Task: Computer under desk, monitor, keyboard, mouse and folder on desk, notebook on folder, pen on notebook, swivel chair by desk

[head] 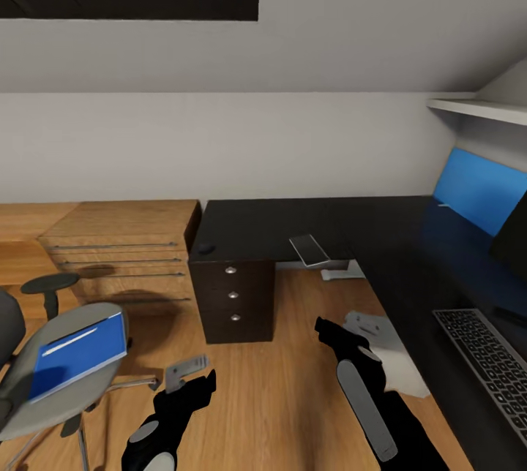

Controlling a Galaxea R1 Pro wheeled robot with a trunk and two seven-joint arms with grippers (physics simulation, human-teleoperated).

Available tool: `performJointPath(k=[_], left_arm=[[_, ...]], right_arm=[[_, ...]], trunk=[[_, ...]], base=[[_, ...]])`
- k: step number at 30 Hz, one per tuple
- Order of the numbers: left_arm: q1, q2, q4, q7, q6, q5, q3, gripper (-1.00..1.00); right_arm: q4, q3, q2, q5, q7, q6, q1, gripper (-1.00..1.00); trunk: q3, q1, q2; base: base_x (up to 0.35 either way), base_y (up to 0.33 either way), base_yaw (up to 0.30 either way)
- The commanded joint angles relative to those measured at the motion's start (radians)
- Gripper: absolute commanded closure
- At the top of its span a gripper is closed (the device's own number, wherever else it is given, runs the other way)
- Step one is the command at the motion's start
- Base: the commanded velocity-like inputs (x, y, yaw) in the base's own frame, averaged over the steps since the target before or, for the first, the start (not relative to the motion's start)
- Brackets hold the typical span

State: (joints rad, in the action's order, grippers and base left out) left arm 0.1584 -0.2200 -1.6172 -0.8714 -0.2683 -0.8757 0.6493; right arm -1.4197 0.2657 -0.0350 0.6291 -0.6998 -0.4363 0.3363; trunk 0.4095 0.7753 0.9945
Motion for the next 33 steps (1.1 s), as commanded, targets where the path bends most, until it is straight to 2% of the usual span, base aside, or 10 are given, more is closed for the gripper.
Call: performJointPath(k=[1, 6, 18, 25, 33], left_arm=[[0.001, -0.001, -0.001, -0.007, -0.005, -0.003, 0.002, -1.00], [0.001, 0.000, 0.000, -0.008, -0.008, -0.004, 0.003, -1.00], [0.001, 0.004, 0.022, -0.006, -0.012, -0.012, 0.000, -1.00], [0.001, 0.005, 0.025, -0.006, -0.012, -0.013, 0.001, -1.00], [0.001, 0.007, 0.026, -0.006, -0.011, -0.009, 0.003, -1.00]], right_arm=[[-0.005, 0.000, 0.004, 0.005, -0.011, 0.000, 0.000, -1.00], [-0.012, 0.002, 0.020, 0.002, -0.012, 0.006, 0.000, -1.00], [-0.027, 0.003, 0.020, 0.002, -0.014, 0.008, -0.001, -1.00], [-0.025, 0.007, 0.019, 0.003, -0.012, 0.008, -0.001, -1.00], [-0.024, 0.019, 0.017, 0.003, -0.012, 0.008, -0.001, -1.00]], trunk=[[0.001, 0.001, 0.001], [0.001, 0.001, 0.001], [0.001, 0.001, 0.001], [0.001, 0.001, 0.001], [0.001, 0.001, 0.001]], base=[[0.315, 0.077, 0.000], [0.319, 0.027, 0.000], [0.322, -0.089, 0.009], [0.235, -0.119, 0.249], [0.044, -0.030, 0.277]])
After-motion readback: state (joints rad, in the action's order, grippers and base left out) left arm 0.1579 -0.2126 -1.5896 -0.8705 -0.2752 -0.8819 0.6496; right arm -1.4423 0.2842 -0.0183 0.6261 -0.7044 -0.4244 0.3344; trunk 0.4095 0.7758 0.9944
